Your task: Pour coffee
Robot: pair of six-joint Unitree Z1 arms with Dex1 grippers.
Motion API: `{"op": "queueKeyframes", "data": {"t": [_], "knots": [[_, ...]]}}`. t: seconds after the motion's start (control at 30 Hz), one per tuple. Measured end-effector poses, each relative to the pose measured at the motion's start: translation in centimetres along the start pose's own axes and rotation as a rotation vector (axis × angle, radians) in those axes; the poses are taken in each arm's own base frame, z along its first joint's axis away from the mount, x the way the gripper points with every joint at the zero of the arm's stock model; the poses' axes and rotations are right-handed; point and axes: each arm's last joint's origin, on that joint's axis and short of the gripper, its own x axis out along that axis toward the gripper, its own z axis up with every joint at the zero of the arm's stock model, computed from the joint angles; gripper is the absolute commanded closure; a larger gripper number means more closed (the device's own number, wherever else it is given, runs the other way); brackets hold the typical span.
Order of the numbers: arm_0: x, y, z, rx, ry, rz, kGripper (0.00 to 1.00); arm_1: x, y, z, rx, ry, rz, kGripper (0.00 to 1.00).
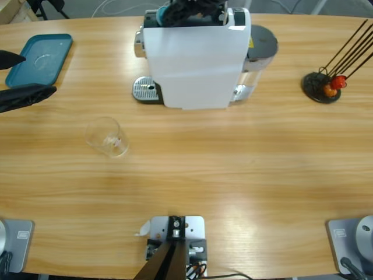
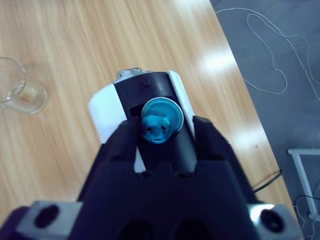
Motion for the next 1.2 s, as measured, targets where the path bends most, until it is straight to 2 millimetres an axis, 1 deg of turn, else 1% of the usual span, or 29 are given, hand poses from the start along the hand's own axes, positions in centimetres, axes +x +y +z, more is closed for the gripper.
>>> {"op": "queueKeyframes", "data": {"t": [0.03,0.07,0.1,0.13,0.37,0.47,0.5,0.53,0.57,0.6,0.63,0.73,0.9,1.07,1.2], "knots": [[0.0,0.0,0.0,0.0,0.001,0.0,0.0,0.0,0.0,0.0,0.0,0.001,-0.003,0.023],[0.0,0.0,-0.1,0.0,0.003,0.0,0.0,-0.1,0.0,0.0,0.0,0.001,-0.006,0.062],[0.0,0.0,-0.2,0.0,0.005,-0.001,0.0,-0.1,0.0,0.1,-0.001,-0.001,-0.008,0.132],[0.1,0.0,-0.2,0.0,0.006,-0.001,0.0,-0.1,0.0,0.1,-0.002,-0.004,-0.009,0.156],[0.1,0.0,-0.2,0.0,0.004,-0.001,0.0,-0.9,0.5,0.8,-0.014,-0.024,-0.014,0.133],[0.1,0.0,-0.2,0.0,0.004,-0.001,0.0,-1.3,0.5,1.4,-0.02,-0.041,-0.054,0.155],[0.1,0.0,-0.2,0.0,0.004,-0.001,0.0,-1.4,0.5,1.8,-0.019,-0.049,-0.072,0.277],[0.1,0.0,-0.2,0.0,0.004,-0.001,0.0,-1.6,0.5,2.3,-0.018,-0.063,-0.089,0.539],[0.1,0.0,-0.2,0.0,0.004,-0.001,0.0,-1.8,0.5,3.0,-0.016,-0.082,-0.11,0.775],[0.1,0.0,-0.2,0.0,0.004,-0.001,0.0,-2.0,0.7,3.4,-0.003,-0.097,-0.124,0.981],[0.1,0.0,-0.2,0.0,0.004,-0.001,0.0,-2.0,0.8,3.7,0.019,-0.107,-0.134,1.0],[0.1,0.0,-0.3,0.0,0.006,-0.001,0.0,-2.3,0.8,4.4,0.075,-0.117,-0.168,1.0],[0.2,-0.1,-0.7,-0.002,0.019,-0.003,0.0,-2.4,0.7,4.5,0.118,-0.104,-0.199,1.0],[0.2,-0.1,-0.8,-0.002,0.022,-0.003,0.0,-2.4,1.2,3.8,0.241,-0.056,-0.137,1.0],[0.2,-0.2,-1.2,-0.002,0.028,-0.004,0.0,-2.3,1.8,3.5,0.275,-0.036,-0.056,1.0]]}}
